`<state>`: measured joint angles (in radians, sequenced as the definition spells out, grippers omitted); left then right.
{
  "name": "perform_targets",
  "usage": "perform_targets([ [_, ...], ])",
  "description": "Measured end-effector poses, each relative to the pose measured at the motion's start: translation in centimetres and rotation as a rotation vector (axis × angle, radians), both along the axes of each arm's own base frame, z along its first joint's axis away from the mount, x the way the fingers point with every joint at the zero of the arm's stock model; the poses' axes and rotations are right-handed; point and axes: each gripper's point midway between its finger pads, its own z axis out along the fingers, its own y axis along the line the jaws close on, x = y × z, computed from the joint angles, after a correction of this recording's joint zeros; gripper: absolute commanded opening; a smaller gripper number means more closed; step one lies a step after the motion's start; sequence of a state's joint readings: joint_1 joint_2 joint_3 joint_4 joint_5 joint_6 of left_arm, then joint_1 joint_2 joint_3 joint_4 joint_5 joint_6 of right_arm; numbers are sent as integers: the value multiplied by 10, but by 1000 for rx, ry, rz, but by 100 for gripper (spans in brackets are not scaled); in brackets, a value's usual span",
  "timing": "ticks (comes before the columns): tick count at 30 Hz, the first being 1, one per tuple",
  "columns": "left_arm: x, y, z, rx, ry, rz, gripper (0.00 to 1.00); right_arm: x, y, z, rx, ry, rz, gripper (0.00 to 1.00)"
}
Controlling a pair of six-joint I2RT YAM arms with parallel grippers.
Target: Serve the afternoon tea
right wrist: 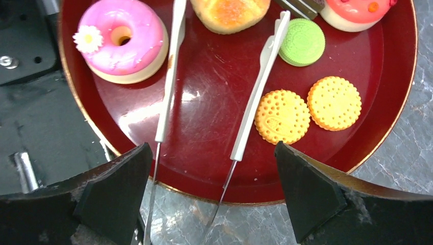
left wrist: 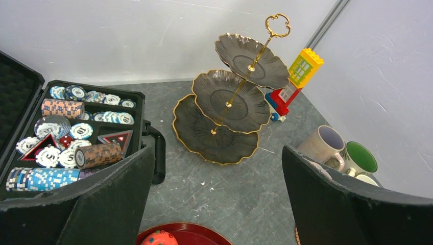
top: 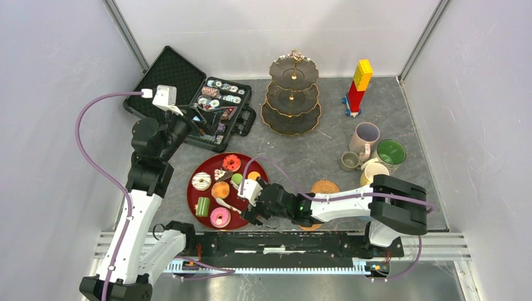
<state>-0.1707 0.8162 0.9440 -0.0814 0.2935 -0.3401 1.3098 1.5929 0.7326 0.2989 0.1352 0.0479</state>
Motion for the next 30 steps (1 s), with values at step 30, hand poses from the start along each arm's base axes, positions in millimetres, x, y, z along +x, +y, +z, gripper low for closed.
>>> perform_targets([
  [30,3,-1,-2,2,11,-5,100,10,1,-24,36,20,-146,91],
])
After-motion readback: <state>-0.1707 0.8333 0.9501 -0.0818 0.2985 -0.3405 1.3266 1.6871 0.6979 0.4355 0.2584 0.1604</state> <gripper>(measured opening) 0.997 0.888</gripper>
